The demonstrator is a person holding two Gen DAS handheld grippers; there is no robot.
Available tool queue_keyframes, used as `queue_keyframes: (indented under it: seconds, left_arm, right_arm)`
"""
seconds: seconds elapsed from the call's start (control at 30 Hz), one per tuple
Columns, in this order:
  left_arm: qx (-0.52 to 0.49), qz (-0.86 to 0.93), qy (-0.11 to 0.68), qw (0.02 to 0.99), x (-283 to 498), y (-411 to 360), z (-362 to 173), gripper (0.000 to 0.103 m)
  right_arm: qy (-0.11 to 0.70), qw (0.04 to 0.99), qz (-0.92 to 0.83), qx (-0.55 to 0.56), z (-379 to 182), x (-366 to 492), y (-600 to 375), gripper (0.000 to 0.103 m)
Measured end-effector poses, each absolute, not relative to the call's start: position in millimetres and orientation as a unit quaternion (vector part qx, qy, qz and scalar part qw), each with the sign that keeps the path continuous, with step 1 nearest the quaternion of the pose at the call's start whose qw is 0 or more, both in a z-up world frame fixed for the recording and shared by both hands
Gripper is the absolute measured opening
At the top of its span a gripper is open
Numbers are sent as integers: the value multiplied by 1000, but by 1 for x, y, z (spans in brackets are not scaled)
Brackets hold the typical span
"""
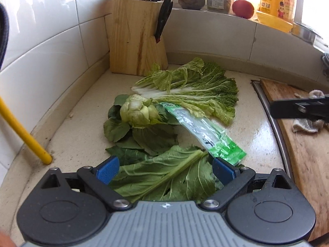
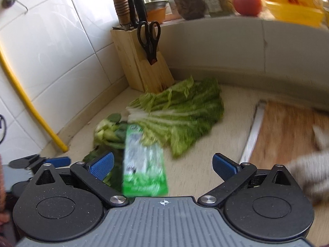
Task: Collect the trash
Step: 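Lower the right gripper onto the napa cabbage stalk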
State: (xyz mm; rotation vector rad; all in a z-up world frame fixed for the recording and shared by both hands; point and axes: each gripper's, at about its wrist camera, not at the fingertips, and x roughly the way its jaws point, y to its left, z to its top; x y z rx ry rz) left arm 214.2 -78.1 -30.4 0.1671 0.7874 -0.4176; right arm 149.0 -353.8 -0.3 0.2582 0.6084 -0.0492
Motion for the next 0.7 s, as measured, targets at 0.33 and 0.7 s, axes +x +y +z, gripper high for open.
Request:
queue_keyframes:
  seconds: [0.33, 0.7]
  left_arm:
    - [51, -223, 389, 892, 231, -65, -33, 95]
    - [-16, -221, 409, 885, 244, -42, -41, 95]
  right_arm:
    - [344, 938, 33, 16, -4, 252, -350, 103]
    - [358, 923, 102, -97, -18, 331, -322, 103]
